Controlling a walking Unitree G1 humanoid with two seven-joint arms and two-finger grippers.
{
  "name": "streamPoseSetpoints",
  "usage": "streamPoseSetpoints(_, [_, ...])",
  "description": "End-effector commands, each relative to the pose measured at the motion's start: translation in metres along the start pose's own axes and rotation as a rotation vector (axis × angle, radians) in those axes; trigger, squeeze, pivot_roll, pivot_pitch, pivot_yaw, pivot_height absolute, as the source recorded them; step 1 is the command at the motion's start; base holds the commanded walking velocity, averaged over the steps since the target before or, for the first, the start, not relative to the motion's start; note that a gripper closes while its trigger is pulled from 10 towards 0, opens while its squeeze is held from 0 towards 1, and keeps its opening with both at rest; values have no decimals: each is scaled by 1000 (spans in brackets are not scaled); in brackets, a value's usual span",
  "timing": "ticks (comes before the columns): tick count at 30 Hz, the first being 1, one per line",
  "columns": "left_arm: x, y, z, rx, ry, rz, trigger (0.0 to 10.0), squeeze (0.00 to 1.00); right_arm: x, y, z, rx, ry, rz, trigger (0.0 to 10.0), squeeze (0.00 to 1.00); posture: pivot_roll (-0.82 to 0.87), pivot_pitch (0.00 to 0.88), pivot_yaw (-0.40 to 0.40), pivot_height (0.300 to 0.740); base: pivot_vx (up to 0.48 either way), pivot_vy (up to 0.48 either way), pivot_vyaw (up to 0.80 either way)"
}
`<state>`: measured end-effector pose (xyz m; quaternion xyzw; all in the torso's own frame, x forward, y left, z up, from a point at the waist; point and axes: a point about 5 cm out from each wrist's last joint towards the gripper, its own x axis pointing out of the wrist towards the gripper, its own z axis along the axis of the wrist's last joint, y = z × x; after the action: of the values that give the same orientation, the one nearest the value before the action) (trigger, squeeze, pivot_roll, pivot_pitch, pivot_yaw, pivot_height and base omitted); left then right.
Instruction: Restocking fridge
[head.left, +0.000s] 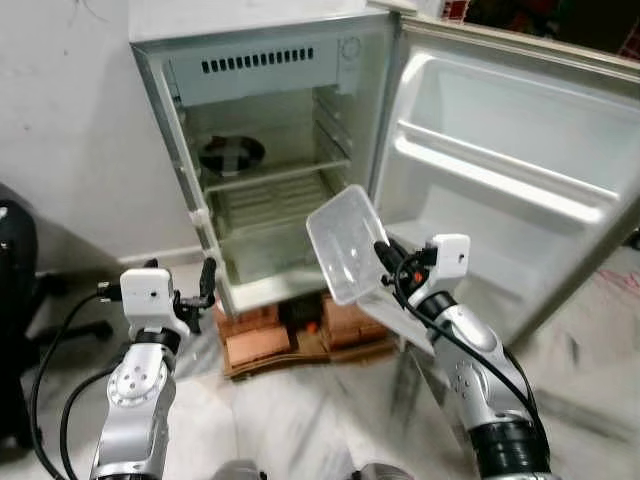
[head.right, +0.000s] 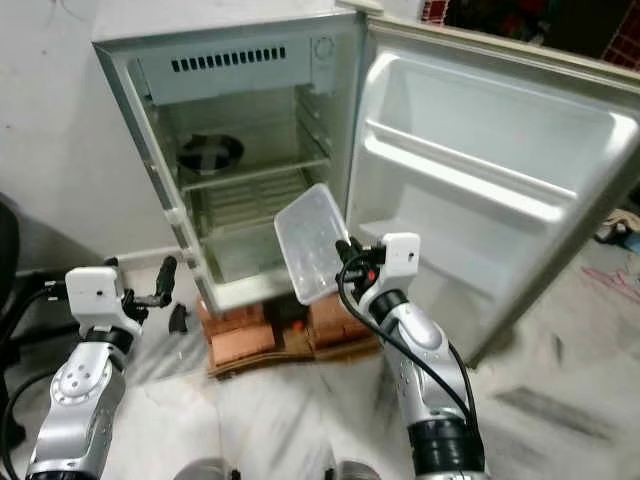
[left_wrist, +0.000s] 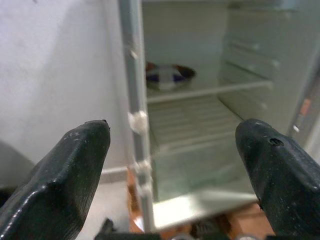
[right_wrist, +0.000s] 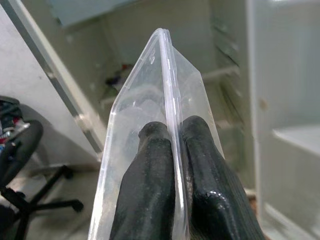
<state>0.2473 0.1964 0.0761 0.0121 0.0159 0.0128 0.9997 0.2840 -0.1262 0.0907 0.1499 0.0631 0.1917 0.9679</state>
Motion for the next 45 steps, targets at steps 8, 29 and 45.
streamPoseSetpoints(8, [2, 7, 3, 29, -14, 7, 10000, 0, 6, 9, 4, -4, -23, 29, 10000, 0, 7, 7, -25, 740, 401, 263, 0])
streamPoseSetpoints(29, [0, 7, 0, 39, 10, 15, 10000, 0, 9, -1, 9, -29, -51, -42, 10000, 0, 11, 9, -26, 740, 189, 24, 0])
streamPoseSetpoints(45, [-1, 6, -1, 35, 15, 14, 10000, 0, 9, -4, 8, -33, -54, -56, 10000, 0, 10, 12, -25, 740, 0, -234, 0])
